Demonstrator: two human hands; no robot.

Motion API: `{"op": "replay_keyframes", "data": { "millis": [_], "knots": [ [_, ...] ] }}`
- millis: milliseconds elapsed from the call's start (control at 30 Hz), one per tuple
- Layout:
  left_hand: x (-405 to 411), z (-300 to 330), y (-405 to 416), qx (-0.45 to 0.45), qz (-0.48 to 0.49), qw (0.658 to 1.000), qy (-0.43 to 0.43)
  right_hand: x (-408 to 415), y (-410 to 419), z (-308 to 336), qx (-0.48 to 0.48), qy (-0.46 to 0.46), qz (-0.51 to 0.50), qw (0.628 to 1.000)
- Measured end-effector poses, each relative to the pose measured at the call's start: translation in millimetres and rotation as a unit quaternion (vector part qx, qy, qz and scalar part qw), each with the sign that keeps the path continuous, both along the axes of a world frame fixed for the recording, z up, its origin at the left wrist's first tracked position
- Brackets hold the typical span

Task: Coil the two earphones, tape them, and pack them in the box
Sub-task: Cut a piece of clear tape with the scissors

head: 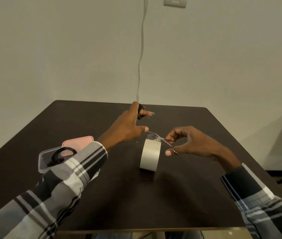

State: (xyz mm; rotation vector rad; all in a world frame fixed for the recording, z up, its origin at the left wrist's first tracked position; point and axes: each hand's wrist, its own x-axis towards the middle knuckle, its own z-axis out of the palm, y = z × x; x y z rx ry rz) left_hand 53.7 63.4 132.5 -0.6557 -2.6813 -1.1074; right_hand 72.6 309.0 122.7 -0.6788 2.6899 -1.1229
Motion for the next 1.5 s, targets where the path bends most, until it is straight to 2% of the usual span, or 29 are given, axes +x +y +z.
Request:
{"op": "replay_keyframes", "data": {
  "millis": [133, 333, 500, 633, 733, 833, 933, 1067, 1167, 1300, 1500],
  "knots": [
    [1.1, -24.8, 3.0, -0.037, 0.016, 0.999, -0.026, -2.9, -3.1, -0.6, -0.008, 0.021, -0.009, 1.000],
    [23.4, -42.2, 11.6, 0.037, 0.008, 0.994, -0.101, -1.8, -5.1, -7.7, -0.035, 0.024, -0.026, 0.999],
    [25.7, -53.4, 20.7, -0.002, 0.057, 0.996, -0.063, 1.3, -9.2, -7.3, 0.001, 0.028, -0.030, 0.999],
    [16.9, -54.8, 16.2, -0.005, 0.067, 0.996, -0.062, 6.9, 6.5, 10.0, 0.079, 0.074, -0.108, 0.988],
    [12.2, -56.4, 13.6, 0.014, 0.080, 0.994, -0.067, 12.1, 13.2, 15.6, 0.072, 0.092, -0.165, 0.979],
    [8.2, -61.4, 12.6, 0.068, 0.064, 0.990, -0.104, 15.0, 0.6, -5.6, 0.077, 0.071, -0.190, 0.976],
    [9.9, -67.9, 15.5, 0.156, 0.042, 0.975, -0.152, 14.9, -15.4, -36.7, 0.080, 0.106, -0.233, 0.963],
    [12.0, -78.0, 24.0, 0.218, 0.019, 0.958, -0.183, 7.7, -23.2, -66.0, 0.011, 0.088, -0.299, 0.950],
    [12.9, -78.4, 27.6, 0.239, 0.014, 0.951, -0.197, 3.0, -19.5, -71.7, -0.006, 0.077, -0.325, 0.943],
    [13.0, -75.4, 22.1, 0.245, 0.012, 0.943, -0.225, -1.1, -7.5, -63.4, 0.052, 0.075, -0.317, 0.944],
    [12.2, -78.7, 15.9, 0.230, 0.023, 0.949, -0.216, -0.5, 5.0, -52.5, 0.173, 0.088, -0.312, 0.930]
  ]
}}
